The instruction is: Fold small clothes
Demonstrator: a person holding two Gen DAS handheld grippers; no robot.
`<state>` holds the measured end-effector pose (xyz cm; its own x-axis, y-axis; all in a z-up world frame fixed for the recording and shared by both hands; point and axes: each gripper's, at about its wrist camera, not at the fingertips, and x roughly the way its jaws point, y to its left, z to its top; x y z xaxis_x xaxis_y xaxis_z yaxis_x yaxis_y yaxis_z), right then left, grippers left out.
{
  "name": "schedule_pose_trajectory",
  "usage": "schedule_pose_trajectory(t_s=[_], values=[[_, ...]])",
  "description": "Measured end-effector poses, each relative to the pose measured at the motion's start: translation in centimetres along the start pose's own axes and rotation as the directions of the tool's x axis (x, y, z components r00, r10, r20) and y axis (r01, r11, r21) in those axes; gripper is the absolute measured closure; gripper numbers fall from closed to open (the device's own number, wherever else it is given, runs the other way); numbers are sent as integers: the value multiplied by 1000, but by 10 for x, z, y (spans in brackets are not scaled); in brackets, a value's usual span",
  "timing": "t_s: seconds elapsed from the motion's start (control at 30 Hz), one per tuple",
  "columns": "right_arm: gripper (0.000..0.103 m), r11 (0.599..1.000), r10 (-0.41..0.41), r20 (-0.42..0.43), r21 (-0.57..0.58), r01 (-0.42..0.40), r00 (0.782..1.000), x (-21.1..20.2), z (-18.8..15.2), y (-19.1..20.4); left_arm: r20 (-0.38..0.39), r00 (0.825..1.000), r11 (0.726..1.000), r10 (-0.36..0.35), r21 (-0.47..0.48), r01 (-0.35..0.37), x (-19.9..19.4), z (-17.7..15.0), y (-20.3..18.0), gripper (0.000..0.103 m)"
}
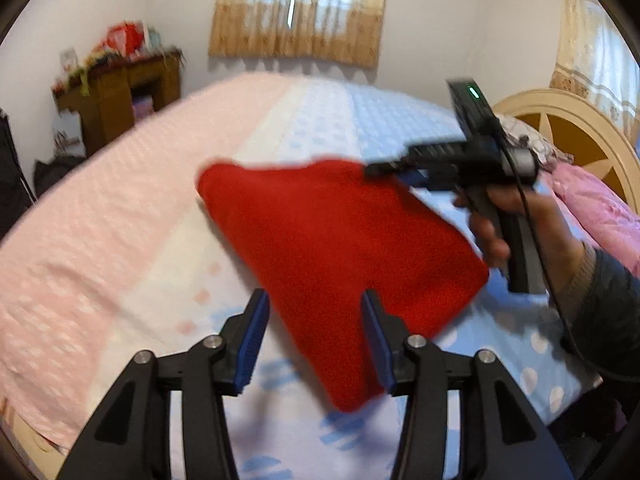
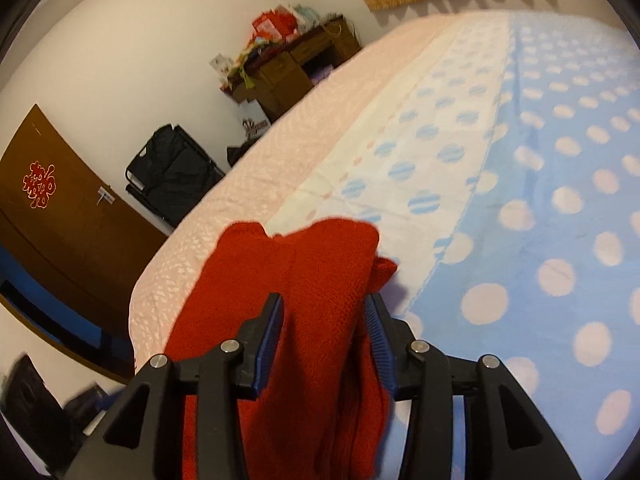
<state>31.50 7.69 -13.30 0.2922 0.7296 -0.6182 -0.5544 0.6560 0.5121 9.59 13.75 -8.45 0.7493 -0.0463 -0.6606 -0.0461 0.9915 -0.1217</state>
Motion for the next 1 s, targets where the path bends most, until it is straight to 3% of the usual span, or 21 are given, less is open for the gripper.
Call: schedule_pose_trajectory(t_s=[0.1,0.2,0.27,0.37,0.5,0.6,0.67,0.77,0.87,1.0], values=[[55,998,55,48,-4,-55,997,-25,-2,13,63,997,999,41,-10,-40,0,14,7,26],[48,985,172,23,-25,-172,985,-34,-16,34,87,990,994,108,-9,-108,25,24,18,26],[47,979,201,-44,-34,-203,979,-25,-30,41,27,981,981,194,-24,-193,55,21,31,26],[48,997,75,-136,7,-74,988,2,-51,25,-38,982,981,187,-51,-189,78,3,42,24],[48,991,119,-68,64,-115,991,-8,-56,14,-6,983,982,181,-51,-181,69,-6,43,19],[47,999,44,-23,18,-43,999,-27,-58,30,-6,981,980,192,-51,-192,57,-11,41,18],[40,1000,-24,41,-18,25,999,-47,-63,45,1,982,981,190,-52,-190,42,-9,35,17],[35,982,-173,168,-47,183,971,-79,-72,68,50,982,983,183,-31,-181,11,-4,24,10],[34,958,-260,254,-55,282,932,-104,-82,90,124,978,986,168,-18,-167,-14,-2,15,1],[32,925,-321,298,-106,365,899,-128,-91,115,198,972,992,128,-21,-126,-40,3,5,0]])
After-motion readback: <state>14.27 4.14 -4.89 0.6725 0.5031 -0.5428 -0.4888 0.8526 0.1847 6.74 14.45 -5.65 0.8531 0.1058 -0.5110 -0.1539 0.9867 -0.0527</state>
